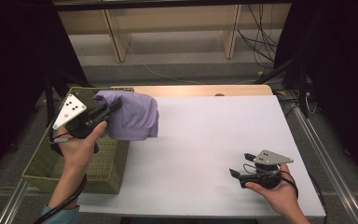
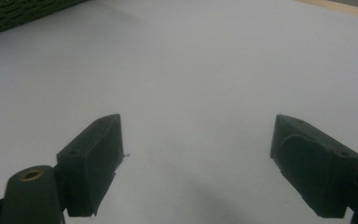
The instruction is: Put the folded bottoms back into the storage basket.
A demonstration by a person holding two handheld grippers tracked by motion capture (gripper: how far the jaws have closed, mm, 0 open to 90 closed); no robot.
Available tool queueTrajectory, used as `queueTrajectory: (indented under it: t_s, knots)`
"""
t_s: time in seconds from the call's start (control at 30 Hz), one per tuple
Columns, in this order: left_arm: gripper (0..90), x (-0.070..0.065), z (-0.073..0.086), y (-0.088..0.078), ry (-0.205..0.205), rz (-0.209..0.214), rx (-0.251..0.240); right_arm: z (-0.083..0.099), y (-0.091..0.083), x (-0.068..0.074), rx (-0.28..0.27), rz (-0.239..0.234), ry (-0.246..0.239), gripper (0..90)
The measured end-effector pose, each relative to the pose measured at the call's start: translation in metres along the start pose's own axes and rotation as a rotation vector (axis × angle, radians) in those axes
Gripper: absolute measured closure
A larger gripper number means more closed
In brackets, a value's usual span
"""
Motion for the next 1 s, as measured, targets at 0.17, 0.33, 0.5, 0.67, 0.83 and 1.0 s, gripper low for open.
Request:
queueTrajectory:
  t_s: [0.17, 0.33, 0.5, 0.67, 0.83, 1.0]
  knots:
    - [86.0, 0.0022, -0.0012, -0.0016, -0.001, -0.006, -0.003, 0.0000, 0.0000, -0.0001, 0.000, 0.000, 0.000, 18.0]
    - [86.0, 0.0039, -0.0026, -0.0033, -0.003, -0.010, -0.007, 0.0001, 0.0002, -0.0002, -0.001, 0.001, -0.001, 18.0]
    - [85.9, 0.0048, -0.0038, -0.0043, -0.003, -0.011, -0.011, 0.0002, 0.0006, 0.0000, 0.000, 0.000, 0.000, 18.0]
    - [85.9, 0.0063, -0.0049, -0.0056, -0.006, -0.015, -0.015, 0.0002, 0.0006, -0.0002, 0.000, 0.001, 0.000, 18.0]
    - [86.0, 0.0077, -0.0055, -0.0066, -0.003, -0.020, -0.018, 0.0004, 0.0007, -0.0002, 0.004, 0.001, 0.001, 18.0]
    - [86.0, 0.0093, -0.0060, -0.0076, -0.004, -0.020, -0.021, 0.0006, 0.0009, -0.0002, 0.005, 0.001, 0.000, 18.0]
Point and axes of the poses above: each handheld gripper's, and its own axes: y roughly forward along the jaws, z roughly out of its underside, x roughly to its left, the point moved 3 cm from there along y, roughly forward along the jaws, and after that the axes turned 5 degrees about -z, right-handed, at the moved point
